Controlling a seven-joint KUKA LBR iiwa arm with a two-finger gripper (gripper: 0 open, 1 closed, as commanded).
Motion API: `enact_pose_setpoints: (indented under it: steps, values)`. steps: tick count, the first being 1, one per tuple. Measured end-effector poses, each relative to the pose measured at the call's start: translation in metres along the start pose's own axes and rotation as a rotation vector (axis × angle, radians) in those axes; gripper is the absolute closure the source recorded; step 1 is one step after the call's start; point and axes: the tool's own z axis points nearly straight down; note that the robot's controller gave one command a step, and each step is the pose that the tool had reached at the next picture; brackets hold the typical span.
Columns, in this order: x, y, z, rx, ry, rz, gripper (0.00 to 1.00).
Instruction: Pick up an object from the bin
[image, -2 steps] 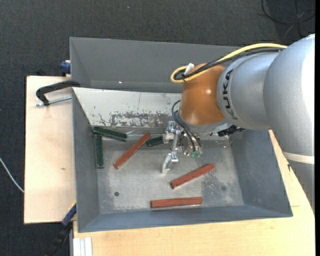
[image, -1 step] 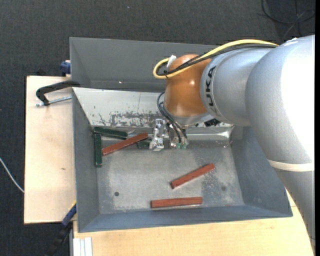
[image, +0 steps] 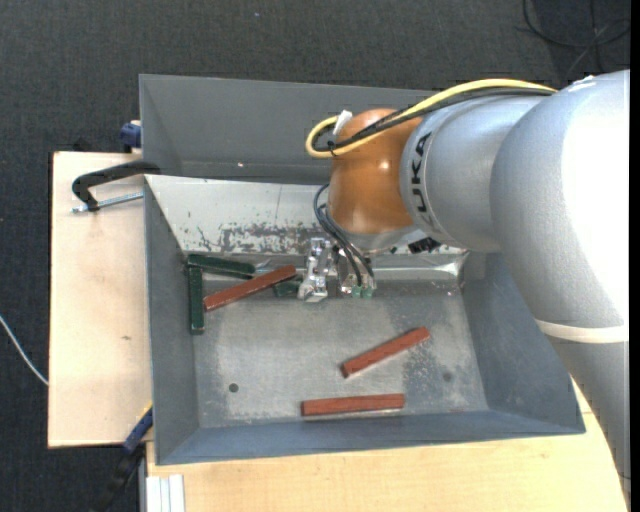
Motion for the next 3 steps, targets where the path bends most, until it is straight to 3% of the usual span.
enact_pose_setpoints:
  steps: [1,2,3]
  values:
    - [0.010,0.061,-0.034,-0.013,0.024,-0.085,1.00]
    - [0.030,0.083,-0.054,-0.014,0.027,0.025,1.00]
    - [0.030,0.071,-0.072,-0.014,0.024,-0.045,1.00]
